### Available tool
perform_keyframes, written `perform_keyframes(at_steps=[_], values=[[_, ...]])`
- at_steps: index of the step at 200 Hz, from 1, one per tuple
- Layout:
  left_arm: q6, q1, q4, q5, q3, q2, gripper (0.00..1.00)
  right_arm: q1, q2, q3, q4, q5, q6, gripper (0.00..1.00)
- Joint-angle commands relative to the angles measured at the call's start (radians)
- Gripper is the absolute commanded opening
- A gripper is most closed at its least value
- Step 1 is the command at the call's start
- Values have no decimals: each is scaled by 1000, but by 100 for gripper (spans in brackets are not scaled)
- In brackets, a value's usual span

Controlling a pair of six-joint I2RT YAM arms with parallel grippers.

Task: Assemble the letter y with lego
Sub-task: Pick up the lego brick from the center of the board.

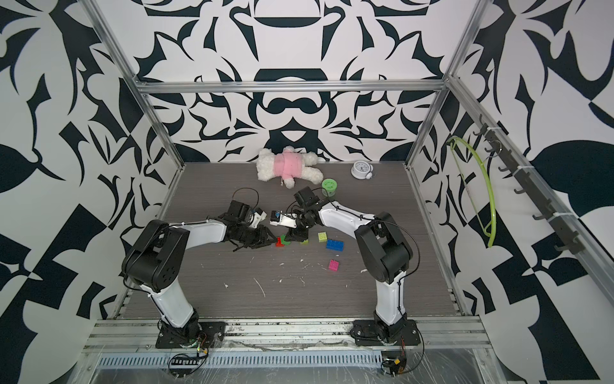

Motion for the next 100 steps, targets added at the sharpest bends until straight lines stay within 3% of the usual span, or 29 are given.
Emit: perform_keyframes(at_steps=[1,39,100], values=[[20,-1,-30,-38,-25,36,43,10,12,45,-28,-44,-30,59],[20,-1,-27,-38,-29,38,43,10,37,52,-32,-35,-41,59],[18,-1,-26,-43,-34,44,42,11,50,40,-36,-44,-47,49]])
